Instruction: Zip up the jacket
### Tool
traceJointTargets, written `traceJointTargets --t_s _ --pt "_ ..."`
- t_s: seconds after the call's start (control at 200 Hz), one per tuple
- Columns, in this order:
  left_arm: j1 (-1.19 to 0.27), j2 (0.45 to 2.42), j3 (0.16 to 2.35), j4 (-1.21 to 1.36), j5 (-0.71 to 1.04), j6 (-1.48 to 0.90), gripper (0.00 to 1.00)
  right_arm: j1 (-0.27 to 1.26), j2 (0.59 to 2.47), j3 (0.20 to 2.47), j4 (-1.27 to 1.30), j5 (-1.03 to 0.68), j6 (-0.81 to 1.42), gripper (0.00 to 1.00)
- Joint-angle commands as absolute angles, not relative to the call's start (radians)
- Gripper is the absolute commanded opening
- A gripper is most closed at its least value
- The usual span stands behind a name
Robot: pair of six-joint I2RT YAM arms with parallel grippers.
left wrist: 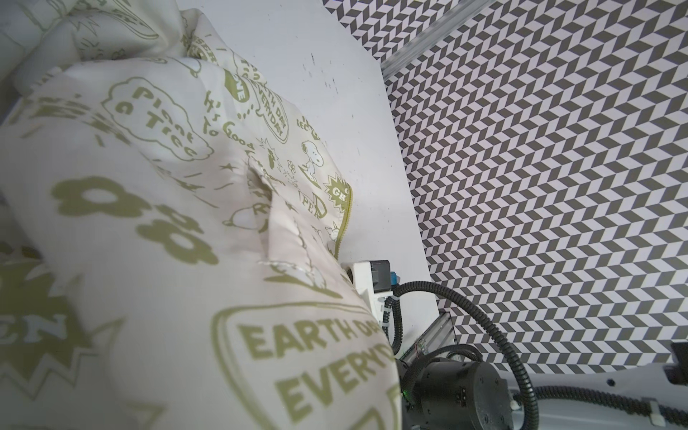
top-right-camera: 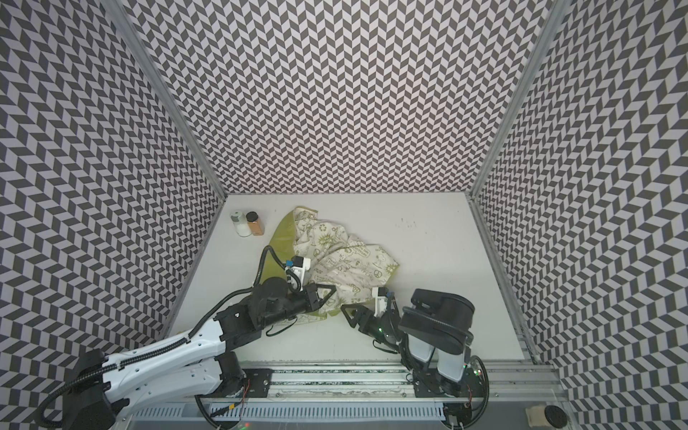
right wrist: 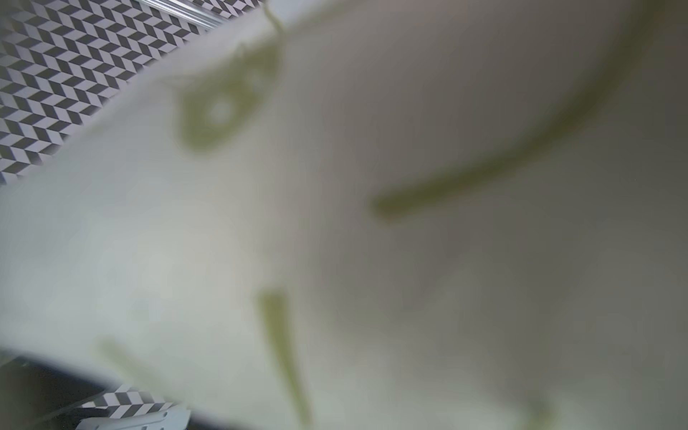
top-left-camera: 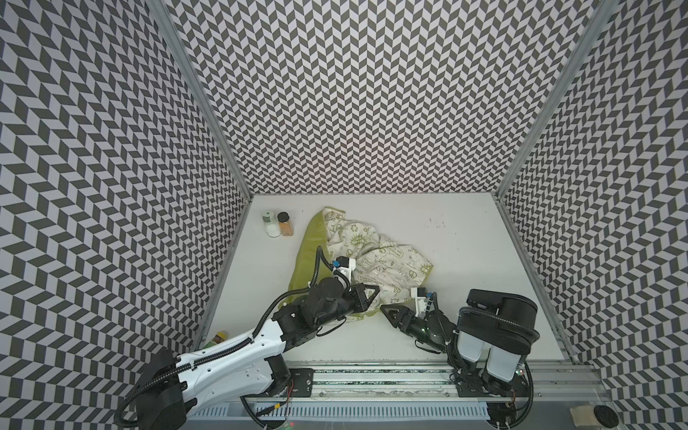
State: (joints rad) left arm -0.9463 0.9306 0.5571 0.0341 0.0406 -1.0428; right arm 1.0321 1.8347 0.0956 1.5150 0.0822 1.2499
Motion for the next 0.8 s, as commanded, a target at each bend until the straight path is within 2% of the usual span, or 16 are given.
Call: traceJointTargets --t_s 0.0,0.406,0.496,0.606,0.796 --pt "-0.923 0.896 0.545 0.028 0.065 -1.058 0.00 1.035 1.843 0.112 1.884 0.114 1.250 0.77" --pt "-0.878 0.882 0.507 0.019 0.115 -1.065 0.00 1.022 1.749 0.107 1.861 0.168 1.154 0.72" --pt "-0.876 0.879 0.498 0.028 0.122 -1.069 0.00 1.010 1.733 0.115 1.821 0.158 1.146 0.68" --pt "-0.873 0.885 0.497 0.011 0.121 -1.064 0.00 1.011 1.730 0.114 1.843 0.150 1.137 0.57" --pt "-0.852 0.883 0.475 -0.012 0.132 -1.045 0.00 1.011 1.578 0.115 1.646 0.164 1.085 0.25"
